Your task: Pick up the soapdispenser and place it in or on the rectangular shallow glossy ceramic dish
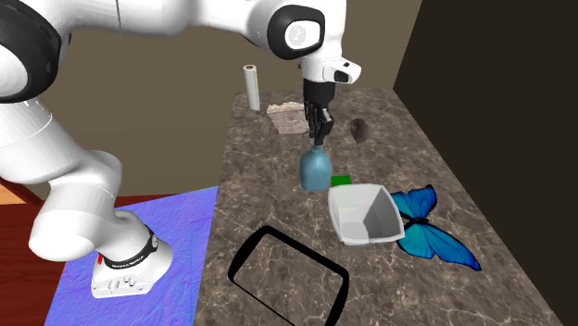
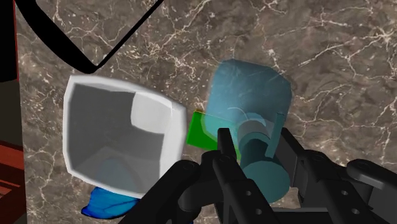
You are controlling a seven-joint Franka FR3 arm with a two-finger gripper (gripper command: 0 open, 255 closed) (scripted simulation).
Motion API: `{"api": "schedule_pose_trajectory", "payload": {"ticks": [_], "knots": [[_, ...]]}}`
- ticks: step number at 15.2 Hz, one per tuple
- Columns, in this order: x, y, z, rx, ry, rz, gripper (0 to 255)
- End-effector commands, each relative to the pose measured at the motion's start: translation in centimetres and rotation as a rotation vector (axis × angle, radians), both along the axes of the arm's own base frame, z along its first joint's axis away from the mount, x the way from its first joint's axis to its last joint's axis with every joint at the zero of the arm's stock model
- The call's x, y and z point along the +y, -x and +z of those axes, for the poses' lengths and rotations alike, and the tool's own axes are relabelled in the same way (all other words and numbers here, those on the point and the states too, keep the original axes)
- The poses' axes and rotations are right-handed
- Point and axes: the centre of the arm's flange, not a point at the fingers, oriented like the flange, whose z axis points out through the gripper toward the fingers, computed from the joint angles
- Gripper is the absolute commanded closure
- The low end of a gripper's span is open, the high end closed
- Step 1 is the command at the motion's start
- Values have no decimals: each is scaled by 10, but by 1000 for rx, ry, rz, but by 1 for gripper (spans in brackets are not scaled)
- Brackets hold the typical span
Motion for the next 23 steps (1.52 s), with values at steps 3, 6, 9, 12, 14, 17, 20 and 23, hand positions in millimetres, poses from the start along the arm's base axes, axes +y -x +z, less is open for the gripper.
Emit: {"api": "schedule_pose_trajectory", "payload": {"ticks": [3,6,9,12,14,17,20,23], "knots": [[1,0,20,0,0,0,255],[1,0,36,0,0,0,255],[-20,13,49,0,0,0,255],[-52,34,61,0,0,0,255],[-73,48,69,0,0,0,255],[-104,69,81,0,0,0,255],[-136,90,93,0,0,0,255],[-167,111,105,0,0,0,255]]}}
